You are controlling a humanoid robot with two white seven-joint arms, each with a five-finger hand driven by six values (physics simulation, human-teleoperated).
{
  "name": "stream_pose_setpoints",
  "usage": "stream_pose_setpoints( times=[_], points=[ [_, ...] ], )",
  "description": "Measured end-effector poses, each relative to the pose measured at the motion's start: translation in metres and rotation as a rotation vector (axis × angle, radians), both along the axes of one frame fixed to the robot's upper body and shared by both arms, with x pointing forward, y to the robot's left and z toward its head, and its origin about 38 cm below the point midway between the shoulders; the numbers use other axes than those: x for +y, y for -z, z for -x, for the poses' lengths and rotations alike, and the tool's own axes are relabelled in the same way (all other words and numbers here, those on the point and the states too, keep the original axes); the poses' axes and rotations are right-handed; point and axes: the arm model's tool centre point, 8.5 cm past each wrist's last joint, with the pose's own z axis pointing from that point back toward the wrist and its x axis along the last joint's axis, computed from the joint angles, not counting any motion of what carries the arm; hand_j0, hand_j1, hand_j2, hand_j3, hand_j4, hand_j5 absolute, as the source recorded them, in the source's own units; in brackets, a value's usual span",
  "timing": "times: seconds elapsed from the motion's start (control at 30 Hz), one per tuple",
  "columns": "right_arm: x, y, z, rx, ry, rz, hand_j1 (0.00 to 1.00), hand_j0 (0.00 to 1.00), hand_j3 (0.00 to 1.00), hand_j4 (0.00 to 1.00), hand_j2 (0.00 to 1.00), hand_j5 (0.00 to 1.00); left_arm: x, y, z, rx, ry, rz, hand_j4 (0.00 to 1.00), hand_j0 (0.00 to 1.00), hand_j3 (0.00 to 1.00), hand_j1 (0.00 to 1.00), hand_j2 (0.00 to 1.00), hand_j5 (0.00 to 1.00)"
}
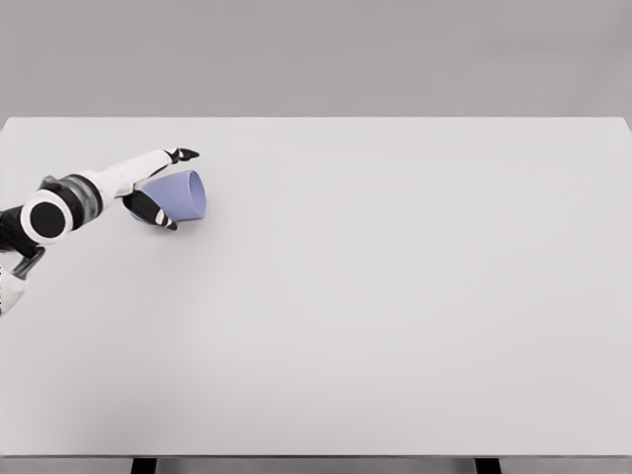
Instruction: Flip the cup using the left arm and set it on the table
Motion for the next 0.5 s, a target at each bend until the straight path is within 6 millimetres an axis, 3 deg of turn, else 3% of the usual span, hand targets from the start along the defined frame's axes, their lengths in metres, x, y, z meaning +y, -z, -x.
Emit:
stream_pose_setpoints(
  times=[0.5],
  points=[
    [0.000, 0.000, 0.000, 0.000, 0.000, 0.000, 1.00, 1.00, 1.00, 1.00, 1.00, 1.00, -0.012, 0.013, -0.010, 0.016, 0.003, -0.033, 1.00, 1.00, 1.00, 1.00, 1.00, 1.00]
  ],
)
